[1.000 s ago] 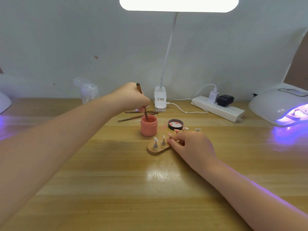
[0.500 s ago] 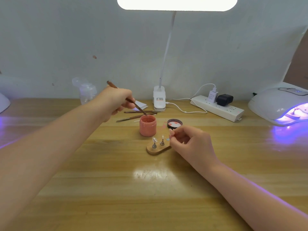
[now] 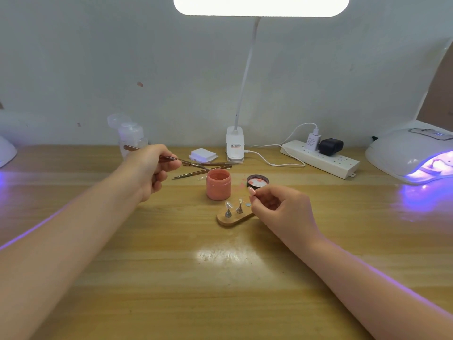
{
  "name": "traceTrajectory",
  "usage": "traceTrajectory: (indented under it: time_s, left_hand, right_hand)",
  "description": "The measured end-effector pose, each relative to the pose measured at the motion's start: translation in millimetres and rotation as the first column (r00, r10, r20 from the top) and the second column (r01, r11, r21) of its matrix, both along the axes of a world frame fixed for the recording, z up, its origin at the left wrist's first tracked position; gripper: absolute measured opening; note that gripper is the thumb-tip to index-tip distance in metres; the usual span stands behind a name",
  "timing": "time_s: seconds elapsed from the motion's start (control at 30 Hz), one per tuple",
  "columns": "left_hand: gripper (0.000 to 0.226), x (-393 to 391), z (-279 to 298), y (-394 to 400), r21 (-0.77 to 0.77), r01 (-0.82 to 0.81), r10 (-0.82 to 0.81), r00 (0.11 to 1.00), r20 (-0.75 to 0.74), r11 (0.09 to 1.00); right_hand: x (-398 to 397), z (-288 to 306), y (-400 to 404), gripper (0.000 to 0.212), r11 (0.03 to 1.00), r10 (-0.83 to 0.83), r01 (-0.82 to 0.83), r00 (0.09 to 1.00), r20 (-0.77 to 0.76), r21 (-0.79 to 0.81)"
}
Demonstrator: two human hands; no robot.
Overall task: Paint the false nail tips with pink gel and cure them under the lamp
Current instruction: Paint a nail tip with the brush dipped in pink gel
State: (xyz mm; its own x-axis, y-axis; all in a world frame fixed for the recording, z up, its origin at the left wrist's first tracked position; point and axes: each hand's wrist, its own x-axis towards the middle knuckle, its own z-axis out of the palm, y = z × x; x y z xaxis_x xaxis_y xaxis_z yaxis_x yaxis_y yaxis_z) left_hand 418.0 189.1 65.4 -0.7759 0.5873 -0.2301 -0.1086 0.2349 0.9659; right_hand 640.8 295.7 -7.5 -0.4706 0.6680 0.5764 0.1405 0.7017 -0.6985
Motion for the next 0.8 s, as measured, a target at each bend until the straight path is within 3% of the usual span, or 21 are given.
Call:
traceTrajectory:
  time_s: [0.2, 0.4, 0.63, 0.8]
  left_hand:
    - [0.014, -2, -12, 0, -0.012, -0.047, 0.047, 0.999, 0.026, 0.999]
    - [0.018, 0, -18, 0, 0.149, -0.038, 0.027, 0.996, 0.079, 0.988]
    - [0.015, -1, -20, -4, 0.090, -0.051, 0.040, 0.992, 0.123, 0.995]
    - [0.005, 1, -20, -7, 0.241, 0.030, -0.060, 0.991, 0.120, 0.970]
  right_hand:
    - [0, 0, 0, 0.007, 1.000, -0.006, 0.006, 1.000, 0.009, 0.005]
    - [0, 0, 1, 0.009, 1.000, -0.013, 0.013, 1.000, 0.027, 0.002]
    - [2, 1, -1, 0.010, 1.000, -0.010, 0.010, 0.999, 0.032, -0.004]
    - [2, 1, -1, 0.010, 1.000, -0.011, 0.011, 0.999, 0.036, 0.004]
